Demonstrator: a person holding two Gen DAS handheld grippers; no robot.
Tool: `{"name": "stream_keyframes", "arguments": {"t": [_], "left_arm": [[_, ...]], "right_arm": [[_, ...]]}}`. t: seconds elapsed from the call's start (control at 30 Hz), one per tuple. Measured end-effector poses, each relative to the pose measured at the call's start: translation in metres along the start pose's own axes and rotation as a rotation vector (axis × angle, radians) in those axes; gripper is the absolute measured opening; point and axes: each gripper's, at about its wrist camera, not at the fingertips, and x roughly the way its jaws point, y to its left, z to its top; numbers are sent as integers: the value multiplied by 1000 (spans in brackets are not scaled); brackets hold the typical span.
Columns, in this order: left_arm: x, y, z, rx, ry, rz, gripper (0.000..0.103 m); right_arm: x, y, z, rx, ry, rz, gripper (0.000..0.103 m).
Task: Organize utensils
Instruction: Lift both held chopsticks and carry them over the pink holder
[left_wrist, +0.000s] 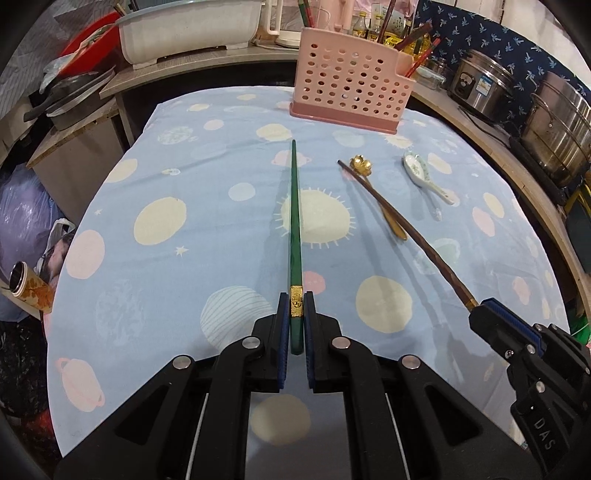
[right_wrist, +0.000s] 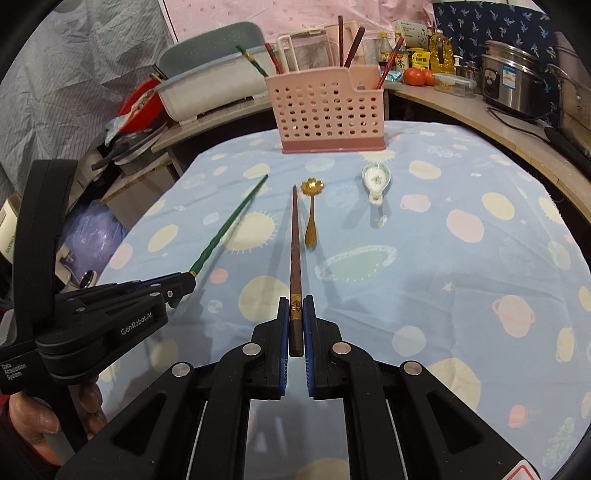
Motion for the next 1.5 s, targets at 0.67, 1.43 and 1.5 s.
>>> {"name": "stream_keyframes", "arguments": {"t": [0.67,1.43,1.5], "left_arm": [[-76,-18,43,17,-157,-75,7],[-121,-40,164,62,-354,-85,7],[-125,-42,176,69,-376,-79,7]], "right_arm": [[-80,-25,55,74,-222,11,7],[-104,-47,174,90,-381,40,7],[-104,-49,188,85,-402,37,7]]}}
